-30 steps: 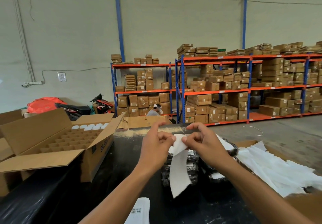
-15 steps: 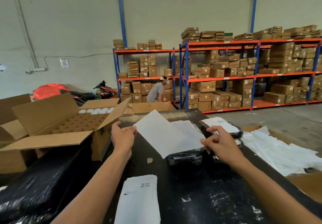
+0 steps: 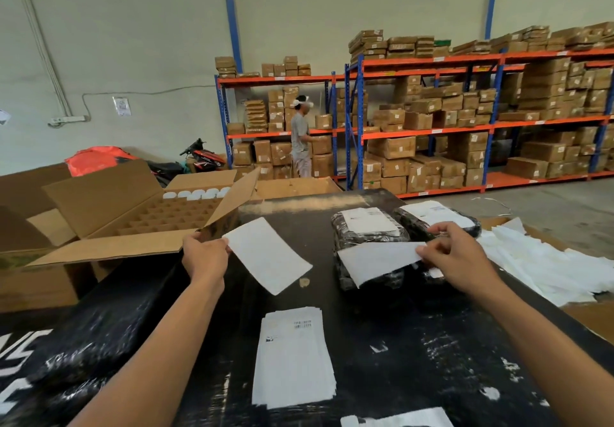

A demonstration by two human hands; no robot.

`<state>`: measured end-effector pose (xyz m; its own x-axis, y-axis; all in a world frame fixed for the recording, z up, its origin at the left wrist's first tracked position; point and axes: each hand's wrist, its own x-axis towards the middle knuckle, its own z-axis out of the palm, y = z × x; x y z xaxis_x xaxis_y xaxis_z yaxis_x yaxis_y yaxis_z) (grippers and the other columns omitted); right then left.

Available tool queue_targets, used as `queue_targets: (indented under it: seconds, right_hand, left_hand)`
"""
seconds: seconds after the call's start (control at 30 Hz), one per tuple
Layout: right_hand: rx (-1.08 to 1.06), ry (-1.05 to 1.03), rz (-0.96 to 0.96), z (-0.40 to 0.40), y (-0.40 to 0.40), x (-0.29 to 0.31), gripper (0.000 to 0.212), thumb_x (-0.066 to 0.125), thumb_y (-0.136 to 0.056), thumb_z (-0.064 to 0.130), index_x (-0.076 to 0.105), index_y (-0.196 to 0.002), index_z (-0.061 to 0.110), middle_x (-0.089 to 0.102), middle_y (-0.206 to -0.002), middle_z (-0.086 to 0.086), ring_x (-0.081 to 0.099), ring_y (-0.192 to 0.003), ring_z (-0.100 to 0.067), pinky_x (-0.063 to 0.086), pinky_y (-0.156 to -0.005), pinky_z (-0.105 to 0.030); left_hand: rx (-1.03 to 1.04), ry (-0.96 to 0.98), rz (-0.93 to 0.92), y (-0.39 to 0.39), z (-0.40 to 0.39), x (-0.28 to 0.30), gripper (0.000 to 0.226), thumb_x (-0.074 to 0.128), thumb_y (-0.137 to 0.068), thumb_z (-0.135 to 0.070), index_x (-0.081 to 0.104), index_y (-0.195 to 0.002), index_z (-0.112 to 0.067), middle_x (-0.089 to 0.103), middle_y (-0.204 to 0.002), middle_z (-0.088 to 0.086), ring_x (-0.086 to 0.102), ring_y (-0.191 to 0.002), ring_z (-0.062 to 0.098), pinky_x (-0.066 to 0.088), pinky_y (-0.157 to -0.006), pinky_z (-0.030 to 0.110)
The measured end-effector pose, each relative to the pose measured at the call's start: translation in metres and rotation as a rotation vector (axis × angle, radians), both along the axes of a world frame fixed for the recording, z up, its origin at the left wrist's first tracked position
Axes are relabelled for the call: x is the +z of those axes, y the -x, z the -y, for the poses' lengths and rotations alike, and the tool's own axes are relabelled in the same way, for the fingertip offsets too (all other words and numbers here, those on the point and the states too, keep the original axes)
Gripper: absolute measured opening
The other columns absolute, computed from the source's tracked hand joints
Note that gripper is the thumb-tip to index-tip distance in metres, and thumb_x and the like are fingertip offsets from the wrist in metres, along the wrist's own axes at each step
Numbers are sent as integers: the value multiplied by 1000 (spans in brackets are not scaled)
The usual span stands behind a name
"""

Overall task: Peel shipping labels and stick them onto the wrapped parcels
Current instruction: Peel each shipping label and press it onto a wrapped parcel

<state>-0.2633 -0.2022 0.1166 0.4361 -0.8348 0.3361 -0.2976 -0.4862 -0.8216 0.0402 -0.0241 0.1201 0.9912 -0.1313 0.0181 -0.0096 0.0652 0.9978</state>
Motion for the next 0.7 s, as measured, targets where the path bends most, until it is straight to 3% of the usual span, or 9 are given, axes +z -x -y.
queue_targets:
  seconds: [0.23, 0.37, 0.43, 0.63, 0.7]
  right_hand:
    - [218, 246, -128, -30, -37, 32, 29, 66, -86, 17, 49, -108, 27, 65, -74, 5, 59, -74, -11, 42, -63, -20]
    - [381, 337, -483, -23, -69, 30, 28, 63, -88, 17, 51, -112, 26, 61, -80, 10, 58, -79, -8, 44, -66, -20]
    - [416, 368, -529, -15, -89, 25, 27, 62, -89, 18, 51, -112, 26, 59, -82, 12, 57, -80, -8, 41, -65, -17]
    - [477, 439, -651, 11, -156, 3, 24, 54, -92, 18, 51, -116, 22, 54, -86, 7, 53, -82, -14, 45, -70, -28]
    - [473, 473, -676, 22, -181, -4, 26, 51, -93, 18, 50, -119, 22, 55, -96, 1, 56, -90, -20, 47, -72, -33]
  left_hand:
    - [-150, 22, 135, 5, -9, 14, 48, 60, -91, -4, 42, -135, -10, 55, -99, 2, 60, -94, 17, 52, -83, 30]
    - [-206, -17, 188, 3, -4, 14, 50, 60, -90, -4, 41, -135, -11, 59, -107, 5, 61, -98, 18, 54, -84, 30]
    - [-202, -46, 204, -2, 0, 11, 49, 61, -90, -5, 42, -135, -12, 61, -106, 4, 62, -94, 16, 53, -78, 28]
    - [-176, -119, 215, -17, 20, 5, 48, 62, -90, -6, 44, -133, -13, 63, -105, 5, 62, -88, 12, 53, -73, 25]
    - [-164, -141, 222, -21, 29, 4, 47, 62, -90, -5, 44, -133, -12, 64, -108, 7, 62, -89, 14, 52, -72, 24]
